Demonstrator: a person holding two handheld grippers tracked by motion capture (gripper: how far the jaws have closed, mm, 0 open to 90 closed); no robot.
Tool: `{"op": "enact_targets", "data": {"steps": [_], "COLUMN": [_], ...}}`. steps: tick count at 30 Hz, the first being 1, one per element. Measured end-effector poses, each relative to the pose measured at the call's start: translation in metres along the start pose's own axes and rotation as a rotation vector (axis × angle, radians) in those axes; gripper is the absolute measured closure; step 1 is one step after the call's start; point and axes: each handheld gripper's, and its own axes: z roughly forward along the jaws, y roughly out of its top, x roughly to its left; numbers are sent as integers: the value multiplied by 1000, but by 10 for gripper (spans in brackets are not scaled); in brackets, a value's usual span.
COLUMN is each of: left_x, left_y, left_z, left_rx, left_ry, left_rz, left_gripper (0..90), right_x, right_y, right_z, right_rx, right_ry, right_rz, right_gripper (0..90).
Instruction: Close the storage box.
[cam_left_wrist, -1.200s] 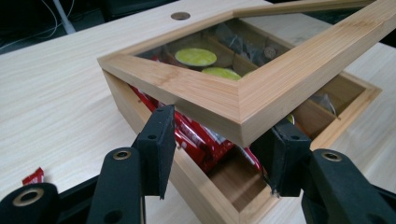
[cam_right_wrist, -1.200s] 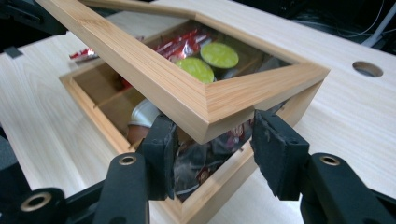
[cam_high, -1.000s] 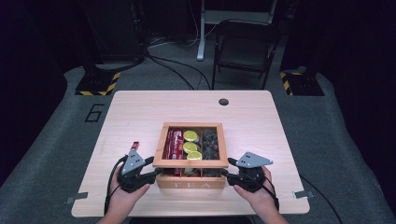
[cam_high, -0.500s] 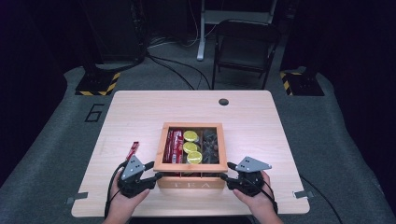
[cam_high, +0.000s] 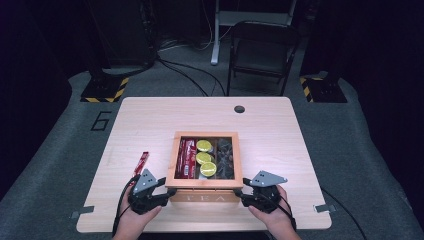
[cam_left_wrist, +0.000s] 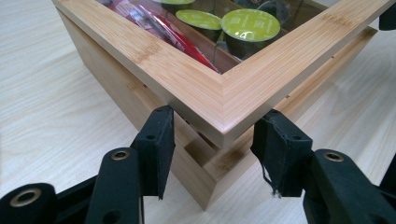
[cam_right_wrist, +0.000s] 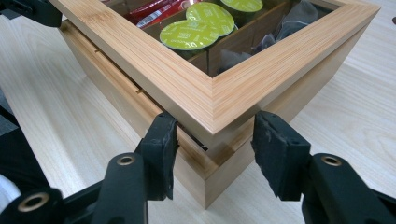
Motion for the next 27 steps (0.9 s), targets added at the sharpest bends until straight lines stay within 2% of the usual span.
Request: {"op": "enact_targets", "data": {"steps": [3, 5, 9, 11, 16, 18, 21, 23, 25, 26, 27], "left_x": [-1, -2, -2, -2, -3, -3, -3, -3, -2, 0, 0], "left_y": [-1, -1, -1, -2, -4, -4, -5, -5, -6, -5, -5], "left_z": [2, 3, 4, 6, 9, 9, 10, 12, 12, 9, 8], "left_rx": [18, 32, 41, 51, 67, 71, 76, 87, 83, 74, 63], "left_ry": [-1, 6, 5, -2, -4, -10, -1, -2, 1, -21, -11], "left_rz": [2, 17, 15, 6, 4, -3, 9, 2, 2, -4, -5], "left_gripper": [457, 448, 436, 400, 379, 379, 375, 348, 330, 327, 317], "right_x": [0, 0, 1, 1, 0, 0, -1, -1, 0, 1, 0], "right_y": [-1, -2, -3, -3, -5, -5, -6, -6, -7, -7, -7], "right_z": [2, 4, 5, 6, 9, 9, 9, 11, 12, 13, 12], "right_rx": [13, 27, 28, 43, 77, 78, 81, 93, 100, 107, 113], "right_ry": [5, 5, -3, 9, 12, 16, 21, 25, 16, 17, 23], "right_rz": [2, -15, -11, -8, -19, -21, -20, -22, -21, -23, -21], "right_gripper": [473, 469, 466, 460, 451, 449, 440, 439, 423, 403, 397]}}
